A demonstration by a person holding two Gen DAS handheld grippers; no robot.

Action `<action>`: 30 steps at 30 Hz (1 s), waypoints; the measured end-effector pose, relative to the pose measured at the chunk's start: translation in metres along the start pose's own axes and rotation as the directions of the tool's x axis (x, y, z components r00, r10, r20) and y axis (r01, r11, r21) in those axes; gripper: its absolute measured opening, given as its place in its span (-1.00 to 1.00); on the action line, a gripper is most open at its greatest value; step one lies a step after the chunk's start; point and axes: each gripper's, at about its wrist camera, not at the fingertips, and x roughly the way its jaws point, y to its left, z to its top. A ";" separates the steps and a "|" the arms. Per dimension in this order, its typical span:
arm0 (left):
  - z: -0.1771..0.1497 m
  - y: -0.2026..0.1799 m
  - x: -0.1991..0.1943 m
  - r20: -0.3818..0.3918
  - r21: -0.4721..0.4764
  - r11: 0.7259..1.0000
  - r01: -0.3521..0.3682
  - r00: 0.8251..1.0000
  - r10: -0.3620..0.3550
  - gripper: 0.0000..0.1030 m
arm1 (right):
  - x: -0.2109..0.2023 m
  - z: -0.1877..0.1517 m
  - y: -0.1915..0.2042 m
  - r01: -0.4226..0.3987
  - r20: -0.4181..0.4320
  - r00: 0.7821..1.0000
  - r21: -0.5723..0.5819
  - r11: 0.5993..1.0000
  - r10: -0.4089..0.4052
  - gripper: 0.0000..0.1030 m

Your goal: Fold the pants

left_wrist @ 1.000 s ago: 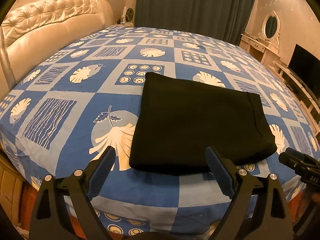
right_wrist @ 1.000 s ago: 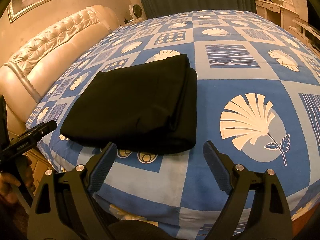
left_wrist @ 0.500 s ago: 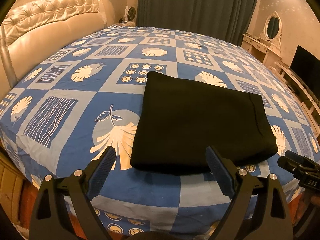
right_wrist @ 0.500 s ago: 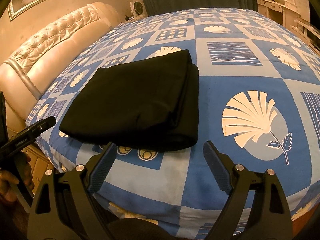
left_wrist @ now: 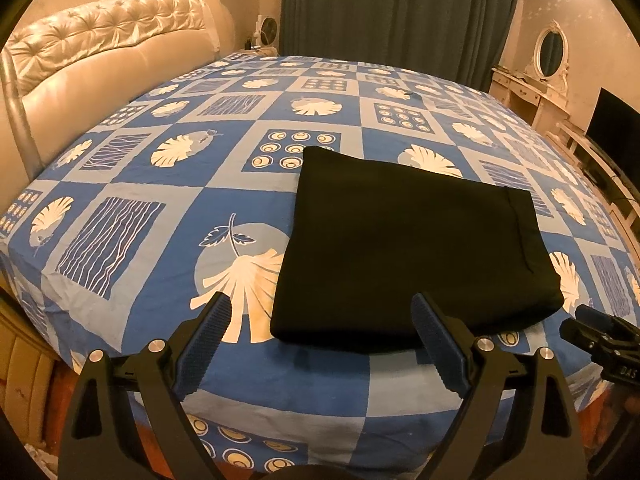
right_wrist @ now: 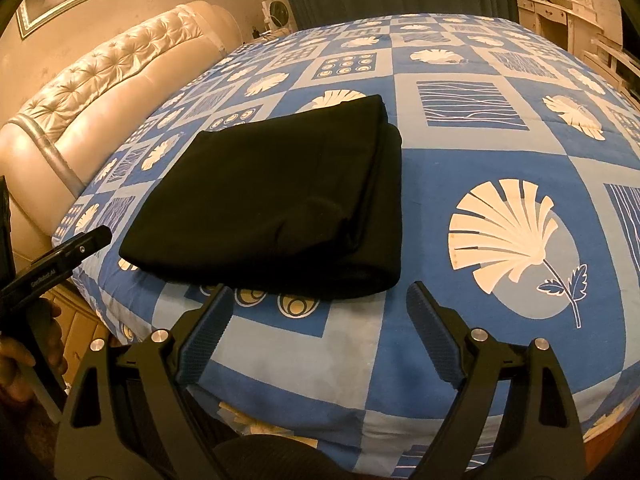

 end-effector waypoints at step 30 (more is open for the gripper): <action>0.001 -0.003 -0.004 0.011 0.000 0.997 -0.077 0.997 0.077 0.75 | 0.002 0.002 -0.003 -0.005 -0.001 1.000 -0.001 1.000 0.005 0.71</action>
